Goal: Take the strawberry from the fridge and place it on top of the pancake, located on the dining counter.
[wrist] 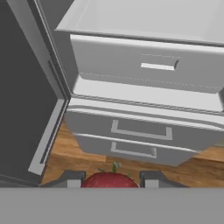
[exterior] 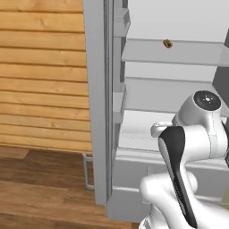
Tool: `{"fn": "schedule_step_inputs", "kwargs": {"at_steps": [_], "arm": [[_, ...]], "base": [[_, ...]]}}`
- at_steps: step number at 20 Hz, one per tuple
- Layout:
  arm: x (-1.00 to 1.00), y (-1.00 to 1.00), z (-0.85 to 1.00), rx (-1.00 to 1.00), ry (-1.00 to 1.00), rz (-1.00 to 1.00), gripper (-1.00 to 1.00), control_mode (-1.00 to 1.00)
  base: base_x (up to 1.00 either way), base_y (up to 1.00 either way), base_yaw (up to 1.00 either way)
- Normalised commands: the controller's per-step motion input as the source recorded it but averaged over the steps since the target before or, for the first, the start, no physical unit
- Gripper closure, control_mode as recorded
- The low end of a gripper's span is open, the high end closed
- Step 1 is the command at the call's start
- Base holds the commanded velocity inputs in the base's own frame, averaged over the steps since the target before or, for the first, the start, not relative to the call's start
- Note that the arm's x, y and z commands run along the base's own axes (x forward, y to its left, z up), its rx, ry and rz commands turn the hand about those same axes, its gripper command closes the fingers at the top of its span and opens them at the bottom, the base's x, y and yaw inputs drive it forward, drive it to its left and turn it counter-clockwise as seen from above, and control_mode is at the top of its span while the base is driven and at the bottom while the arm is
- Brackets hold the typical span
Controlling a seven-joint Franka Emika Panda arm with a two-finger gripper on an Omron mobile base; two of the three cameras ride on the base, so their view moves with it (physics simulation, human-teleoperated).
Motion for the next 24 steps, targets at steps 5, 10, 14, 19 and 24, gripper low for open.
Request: {"fn": "schedule_step_inputs", "kwargs": {"at_steps": [5,10,14,19,24], "arm": [[0.0,0.0,0.0,0.0,0.0,0.0,1.0,1.0],[0.0,0.0,0.0,0.0,0.0,0.0,1.0,1.0],[0.0,0.0,0.0,0.0,0.0,0.0,1.0,1.0],[0.0,0.0,0.0,0.0,0.0,0.0,1.0,1.0],[0.0,0.0,0.0,0.0,0.0,0.0,1.0,1.0]], "base": [[-0.88,-0.36,0.88],[-0.95,-0.17,0.86],[-0.24,-0.31,0.88],[0.0,-0.8,0.52],[-0.14,-0.37,0.22]]}}
